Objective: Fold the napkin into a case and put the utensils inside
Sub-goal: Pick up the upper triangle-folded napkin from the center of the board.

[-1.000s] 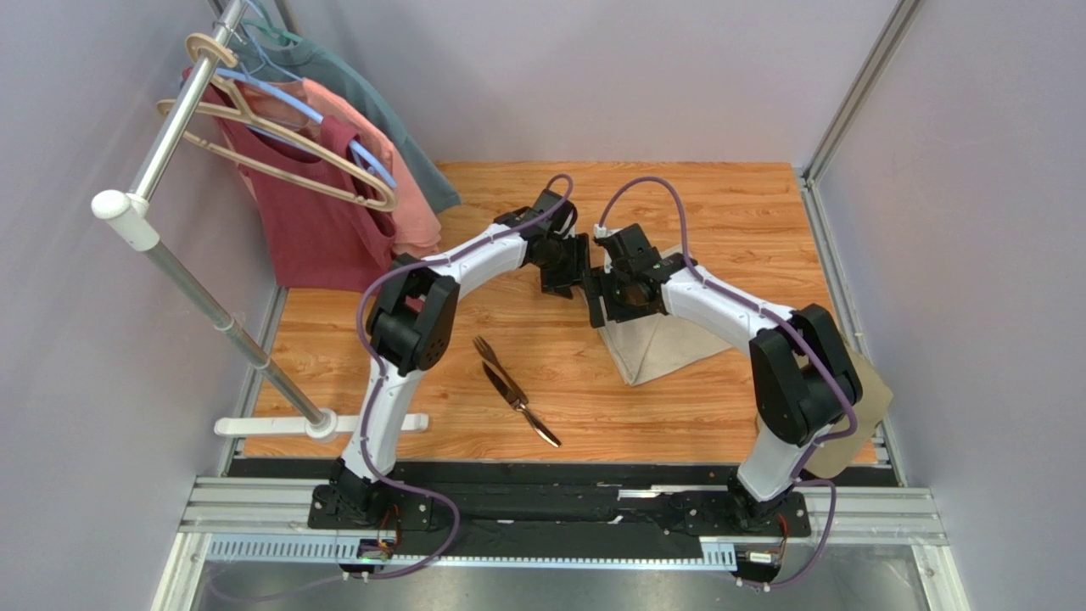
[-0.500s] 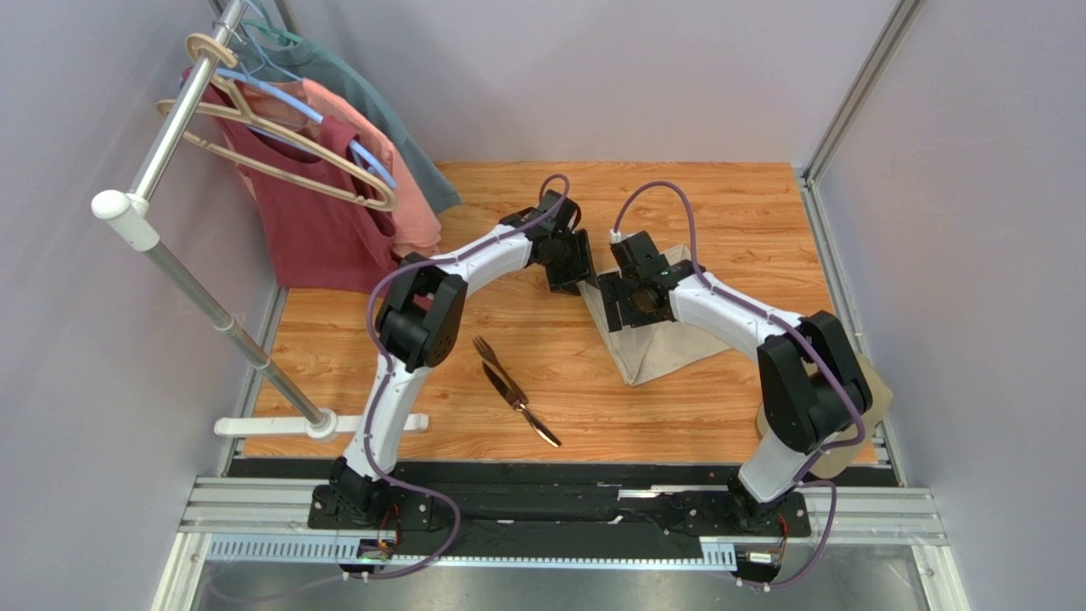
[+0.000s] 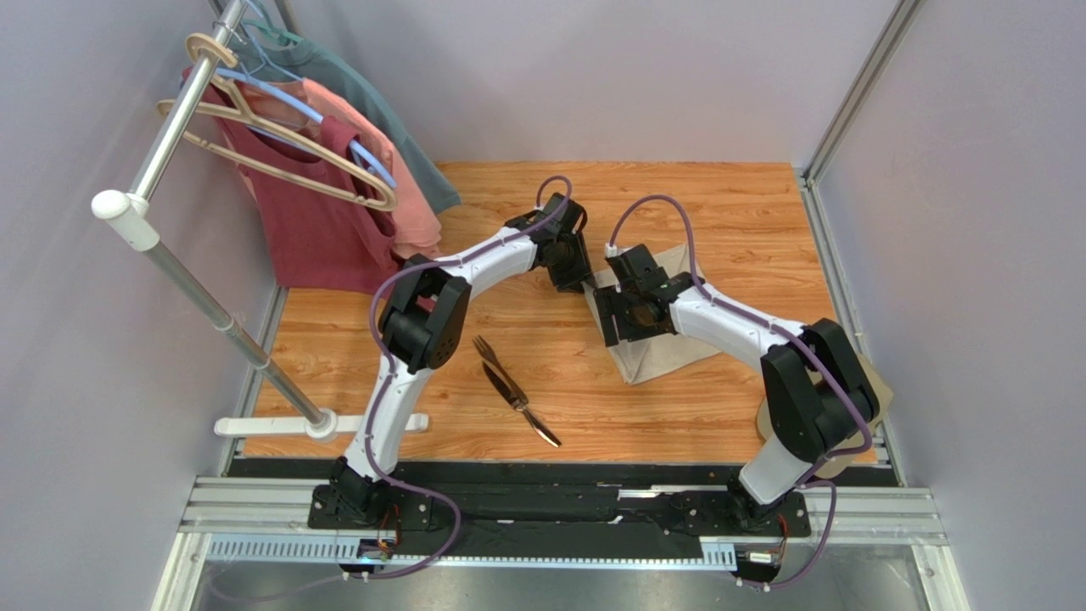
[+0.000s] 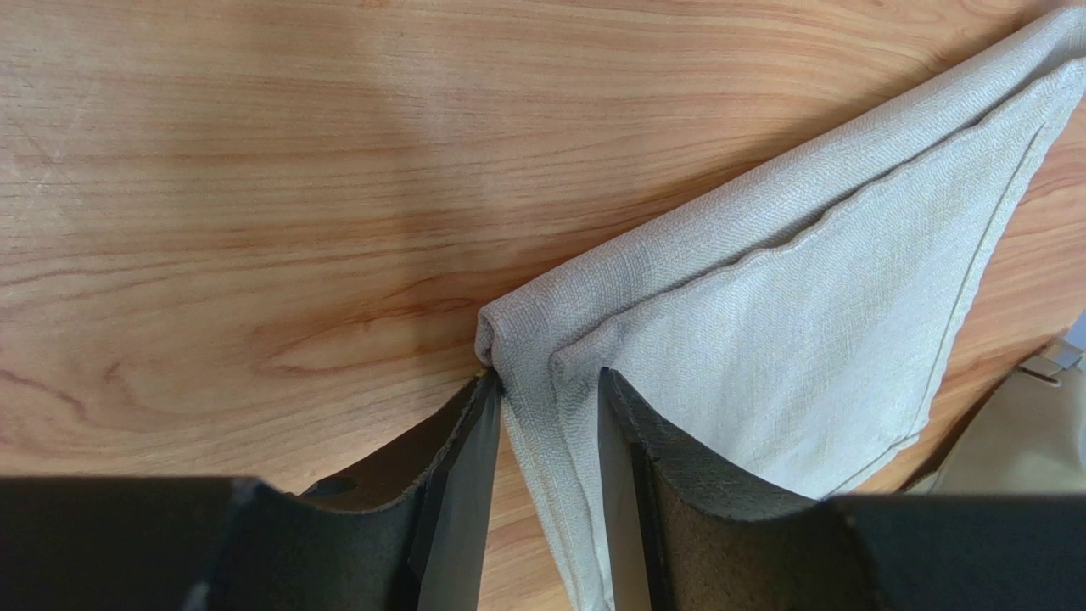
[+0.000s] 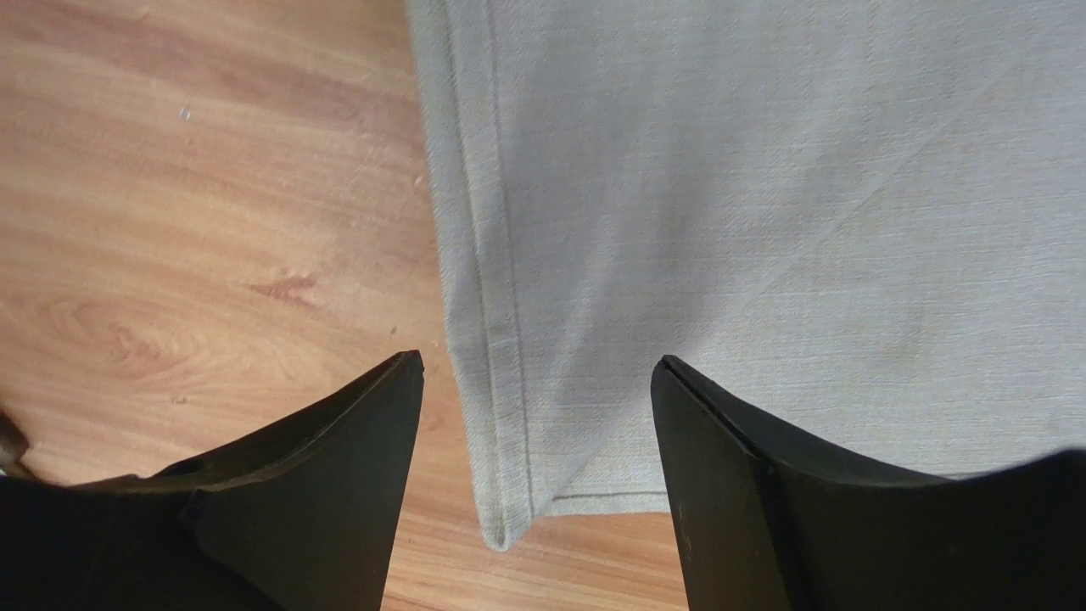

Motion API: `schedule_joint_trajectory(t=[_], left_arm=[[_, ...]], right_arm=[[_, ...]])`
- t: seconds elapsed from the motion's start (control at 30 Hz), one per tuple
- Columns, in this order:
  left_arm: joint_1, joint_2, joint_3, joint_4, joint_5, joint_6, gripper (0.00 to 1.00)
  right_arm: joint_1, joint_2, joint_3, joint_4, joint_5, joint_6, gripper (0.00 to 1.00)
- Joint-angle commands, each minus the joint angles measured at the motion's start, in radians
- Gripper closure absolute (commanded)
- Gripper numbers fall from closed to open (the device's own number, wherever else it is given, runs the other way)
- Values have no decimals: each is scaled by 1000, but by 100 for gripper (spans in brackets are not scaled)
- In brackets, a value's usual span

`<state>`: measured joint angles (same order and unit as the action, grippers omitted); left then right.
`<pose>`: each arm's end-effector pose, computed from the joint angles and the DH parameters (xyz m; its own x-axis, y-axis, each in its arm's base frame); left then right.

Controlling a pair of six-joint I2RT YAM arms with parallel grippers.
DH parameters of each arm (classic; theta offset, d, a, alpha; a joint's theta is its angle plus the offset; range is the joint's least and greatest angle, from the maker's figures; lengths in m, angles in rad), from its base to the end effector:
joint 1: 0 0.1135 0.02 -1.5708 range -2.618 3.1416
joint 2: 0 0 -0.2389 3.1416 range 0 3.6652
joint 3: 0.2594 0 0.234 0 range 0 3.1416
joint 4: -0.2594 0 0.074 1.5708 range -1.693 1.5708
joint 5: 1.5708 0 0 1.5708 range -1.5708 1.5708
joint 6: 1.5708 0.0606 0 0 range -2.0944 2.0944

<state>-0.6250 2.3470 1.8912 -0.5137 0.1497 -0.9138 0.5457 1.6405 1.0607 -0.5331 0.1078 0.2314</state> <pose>0.3942 -0.2956 0.1279 -0.9207 -0.3012 -0.2481 -0.1344 0.8416 -0.5231 0.2753 0.1595 0.1577 -0.8553 -0.2526 -0.4524 -0.2868 0.9580 0.0074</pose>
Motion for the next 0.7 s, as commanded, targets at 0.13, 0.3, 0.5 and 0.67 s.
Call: schedule_joint_trajectory(t=[0.13,0.3,0.5,0.67], left_arm=[[-4,20,0,-19,-33,23,61],[-4,21,2,-13,-22,29,62],[-4,23,-3,9,-7,24,65],[-2,23,-3,12,-4,24,65]], right_arm=[[65,-42,-44,18,-11,-1,32],[91,-24,-42,2,23,-9,49],[117,12,-44,1,55,-15,54],[122,45,-51,7,81,-17,53]])
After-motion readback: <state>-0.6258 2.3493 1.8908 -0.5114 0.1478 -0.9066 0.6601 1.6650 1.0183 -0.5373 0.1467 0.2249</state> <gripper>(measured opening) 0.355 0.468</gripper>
